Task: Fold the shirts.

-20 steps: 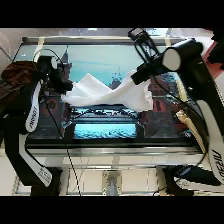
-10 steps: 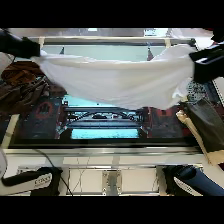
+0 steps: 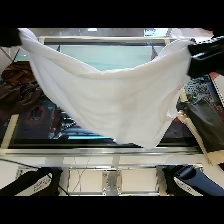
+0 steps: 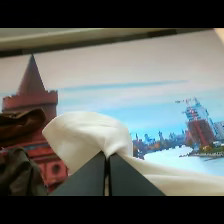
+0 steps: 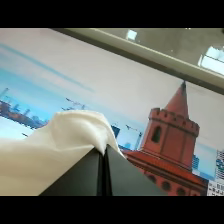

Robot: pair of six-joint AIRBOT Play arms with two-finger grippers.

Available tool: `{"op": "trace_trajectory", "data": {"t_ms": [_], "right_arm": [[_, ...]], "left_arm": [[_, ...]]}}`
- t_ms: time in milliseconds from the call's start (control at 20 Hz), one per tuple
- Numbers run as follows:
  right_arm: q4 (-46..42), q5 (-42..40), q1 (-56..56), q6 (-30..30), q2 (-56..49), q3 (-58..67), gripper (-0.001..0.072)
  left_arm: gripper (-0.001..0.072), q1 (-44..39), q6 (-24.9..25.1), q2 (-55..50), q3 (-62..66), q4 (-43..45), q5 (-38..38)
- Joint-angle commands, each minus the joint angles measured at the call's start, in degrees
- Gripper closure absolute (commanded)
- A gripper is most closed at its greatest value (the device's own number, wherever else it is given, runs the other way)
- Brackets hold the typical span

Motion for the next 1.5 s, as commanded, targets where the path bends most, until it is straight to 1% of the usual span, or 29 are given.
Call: {"op": "trace_trajectory", "data": {"t_ms": [0,100,200,350,400,500,550,600,650,700,800,850,900,950,1050,1100,1150,1250,1350,1400,1450], "right_arm": [[-5.6,-5.1,-3.4,1.7,-7.5,-8.4,0.0684],[-3.2,-9.8,-8.9,4.4,-13.7,-14.1,0.0684],[2.2,-17.6,-14.2,6.6,-20.0,-18.9,0.0683],[12.4,-32.8,-19.1,6.7,-28.6,-23.4,0.0683],[14.0,-38.1,-19.6,7.8,-30.9,-24.2,0.0683],[14.3,-47.0,-19.5,11.0,-34.3,-24.7,0.0681],[15.5,-51.0,-19.4,12.7,-35.6,-24.7,0.0677],[17.3,-54.0,-19.5,14.5,-36.2,-24.7,0.0601],[18.1,-55.8,-19.6,15.8,-36.2,-24.7,0.0448],[18.1,-56.8,-19.9,16.7,-35.7,-24.7,0.0343],[17.9,-54.8,-20.9,16.7,-33.3,-24.7,0.0341],[17.8,-52.1,-21.9,16.6,-31.3,-24.7,0.0341],[17.1,-47.4,-23.1,16.6,-28.6,-24.7,0.0341],[15.3,-42.1,-24.3,16.4,-25.8,-24.7,0.0341],[9.1,-29.3,-26.2,16.3,-19.6,-24.7,0.0341],[6.3,-22.8,-26.9,15.3,-16.3,-24.7,0.0341],[4.9,-17.7,-27.5,13.1,-13.0,-25.4,0.0341],[5.3,-10.3,-28.8,10.6,-6.3,-29.2,0.0341],[8.2,-6.5,-30.3,10.6,0.3,-37.3,0.0342],[10.9,-5.9,-30.9,10.6,3.9,-43.1,0.0342],[15.4,-6.0,-31.3,10.7,7.5,-49.1,0.0343]], "left_arm": [[0.0695,0.0,-3.7,-9.1,-5.7,4.8,5.7],[0.0695,0.0,-9.2,-16.9,-5.7,9.7,11.9],[0.0695,0.0,-13.2,-24.1,-5.7,11.3,18.9],[0.0695,0.0,-16.5,-32.5,-5.7,11.2,27.3],[0.0694,0.0,-17.5,-34.5,-5.7,11.1,29.2],[0.0693,0.0,-17.8,-36.9,-5.7,10.4,32.2],[0.0627,0.0,-17.9,-37.1,-5.7,10.4,33.9],[0.0343,0.0,-17.8,-37.0,-5.4,10.6,35.4],[0.0021,0.0,-17.8,-36.8,-4.1,11.2,35.2],[0.0006,0.0,-17.8,-36.5,-1.7,12.7,33.2],[0.0003,0.0,-17.7,-35.4,4.5,18.9,27.0],[0.0003,0.1,-17.5,-34.4,7.6,22.9,23.5],[0.0003,0.3,-17.5,-32.8,9.6,26.1,21.0],[0.0004,0.8,-17.5,-30.4,9.8,27.6,20.1],[0.0004,2.8,-17.5,-24.5,8.5,27.1,17.5],[0.0004,3.8,-17.5,-22.3,7.7,26.9,15.0],[0.0004,4.9,-17.5,-19.9,6.7,26.6,11.0],[0.0004,7.2,-16.7,-15.7,3.5,26.7,4.9],[0.0004,9.8,-16.7,-11.6,-3.5,25.8,4.3],[0.0004,11.0,-16.7,-9.6,-7.9,24.7,4.1],[0.0004,11.6,-16.6,-7.6,-12.8,23.3,3.8]]}}
